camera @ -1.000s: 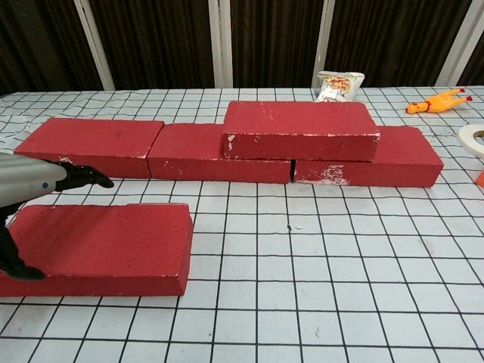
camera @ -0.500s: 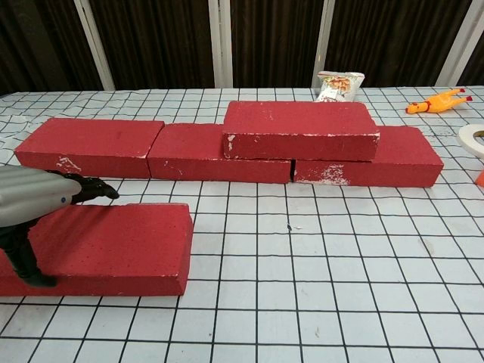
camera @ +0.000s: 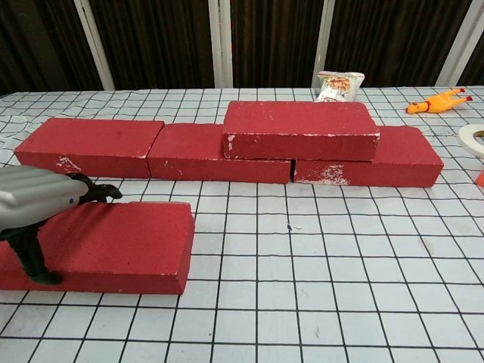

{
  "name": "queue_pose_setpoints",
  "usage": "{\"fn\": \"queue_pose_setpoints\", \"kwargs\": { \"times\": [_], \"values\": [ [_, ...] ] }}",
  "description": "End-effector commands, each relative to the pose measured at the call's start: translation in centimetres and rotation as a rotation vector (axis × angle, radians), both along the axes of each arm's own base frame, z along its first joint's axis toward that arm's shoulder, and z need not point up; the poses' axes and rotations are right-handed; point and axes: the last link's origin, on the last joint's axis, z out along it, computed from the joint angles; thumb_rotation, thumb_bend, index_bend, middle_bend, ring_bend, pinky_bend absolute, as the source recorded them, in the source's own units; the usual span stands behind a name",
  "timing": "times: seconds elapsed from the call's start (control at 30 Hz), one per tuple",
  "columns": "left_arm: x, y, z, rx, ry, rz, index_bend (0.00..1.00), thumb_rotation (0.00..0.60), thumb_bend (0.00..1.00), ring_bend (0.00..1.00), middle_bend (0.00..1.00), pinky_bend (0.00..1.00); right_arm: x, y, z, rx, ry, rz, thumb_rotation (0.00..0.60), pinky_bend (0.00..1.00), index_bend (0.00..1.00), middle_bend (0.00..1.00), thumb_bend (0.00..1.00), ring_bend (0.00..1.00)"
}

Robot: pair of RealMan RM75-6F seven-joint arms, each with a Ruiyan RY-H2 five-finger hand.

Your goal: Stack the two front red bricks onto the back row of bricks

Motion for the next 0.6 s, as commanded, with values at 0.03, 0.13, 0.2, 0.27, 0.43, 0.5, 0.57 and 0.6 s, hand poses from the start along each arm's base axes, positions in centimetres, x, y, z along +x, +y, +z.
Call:
{"fn": "queue_pose_setpoints", "kwargs": {
  "times": [0.03,0.13,0.2,0.27,0.43,0.5,0.57,0.6],
  "values": [
    [0.2,0.2,0.3,0.013,-0.002,-0.004,0.05,0.600,0.00,0.08,0.16,0.20,0.0,0.0,0.0,0.001,-0.001,-0.001,0.600,0.00,0.02,0.00,0.18,0.00],
    [0.2,0.6,0.6,0.030,0.010,-0.013,0.10,0.600,0.00,0.11,0.20,0.22,-0.1,0.0,0.0,0.005,-0.002,-0.003,0.600,0.00,0.02,0.00,0.18,0.00],
    [0.3,0.9,0.8,0.037,0.021,-0.012,0.14,0.600,0.00,0.13,0.23,0.24,-0.1,0.0,-0.1,0.006,-0.004,-0.005,0.600,0.00,0.02,0.00,0.18,0.00],
    [0.3,1.2,0.9,0.040,0.027,-0.007,0.16,0.600,0.00,0.15,0.24,0.25,0.0,0.0,-0.1,0.007,-0.003,-0.005,0.600,0.00,0.02,0.00,0.18,0.00],
    [1.0,2.1,1.7,0.050,-0.001,-0.014,0.19,0.600,0.00,0.16,0.26,0.26,-0.1,-0.1,-0.2,0.007,-0.002,-0.010,0.600,0.00,0.02,0.00,0.18,0.00],
    [1.7,2.3,2.4,0.046,-0.021,-0.025,0.19,0.600,0.00,0.17,0.27,0.26,-0.1,-0.1,-0.3,0.006,0.000,-0.012,0.600,0.00,0.02,0.00,0.18,0.00],
    [2.6,2.5,3.3,0.037,-0.039,-0.039,0.20,0.600,0.00,0.17,0.27,0.26,-0.1,-0.2,-0.3,0.006,0.002,-0.014,0.600,0.00,0.02,0.00,0.18,0.00],
    [3.2,2.6,3.9,0.033,-0.048,-0.045,0.20,0.600,0.00,0.17,0.27,0.26,-0.1,-0.2,-0.4,0.005,0.002,-0.014,0.600,0.00,0.02,0.00,0.18,0.00]
  ]
}}
